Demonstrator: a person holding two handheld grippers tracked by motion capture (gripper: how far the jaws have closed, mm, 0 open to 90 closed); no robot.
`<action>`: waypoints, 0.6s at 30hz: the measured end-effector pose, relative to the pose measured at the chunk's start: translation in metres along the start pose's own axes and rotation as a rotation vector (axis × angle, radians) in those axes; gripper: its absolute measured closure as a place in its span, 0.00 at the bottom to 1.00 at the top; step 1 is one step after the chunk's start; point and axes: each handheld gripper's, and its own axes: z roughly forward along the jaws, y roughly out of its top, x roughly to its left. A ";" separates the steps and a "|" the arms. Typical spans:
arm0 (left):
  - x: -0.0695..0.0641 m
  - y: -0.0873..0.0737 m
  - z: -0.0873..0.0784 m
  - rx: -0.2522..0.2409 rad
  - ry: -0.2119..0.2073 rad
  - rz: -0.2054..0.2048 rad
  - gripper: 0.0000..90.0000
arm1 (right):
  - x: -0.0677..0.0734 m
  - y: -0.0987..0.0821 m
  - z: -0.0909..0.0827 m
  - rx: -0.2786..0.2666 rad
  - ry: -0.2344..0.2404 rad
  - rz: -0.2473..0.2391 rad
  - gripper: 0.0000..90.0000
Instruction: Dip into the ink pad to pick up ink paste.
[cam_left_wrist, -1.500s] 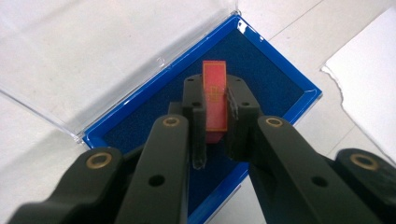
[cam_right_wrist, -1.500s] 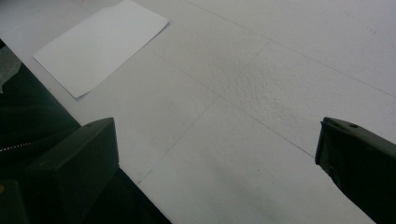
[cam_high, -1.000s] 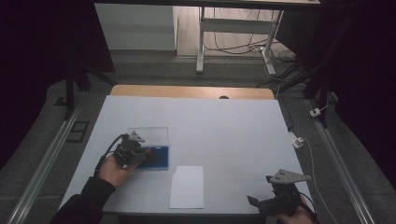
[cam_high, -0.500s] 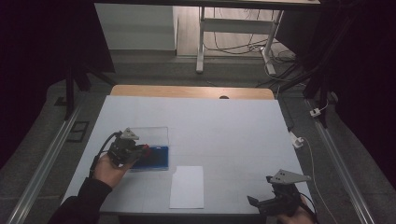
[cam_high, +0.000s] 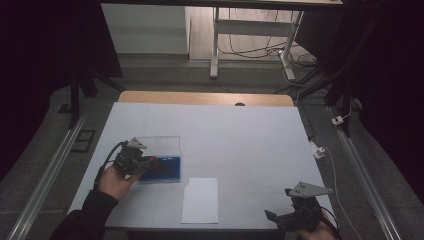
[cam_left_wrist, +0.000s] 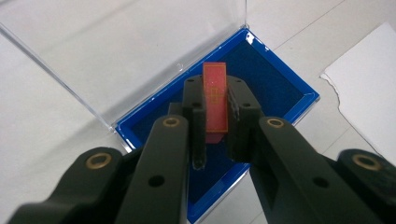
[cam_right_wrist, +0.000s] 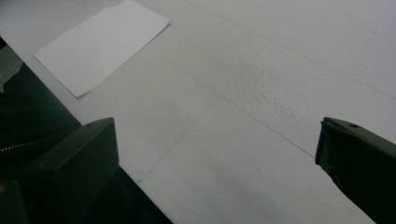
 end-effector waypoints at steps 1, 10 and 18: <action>0.000 0.000 0.001 0.003 -0.002 -0.003 0.89 | 0.000 0.000 0.000 0.000 0.000 -0.001 0.00; 0.000 0.001 0.010 0.037 -0.003 0.004 0.89 | 0.000 0.000 0.000 0.002 0.000 -0.002 0.00; 0.000 0.000 0.013 0.059 0.006 0.019 0.89 | 0.000 0.000 0.000 0.003 -0.002 -0.001 0.00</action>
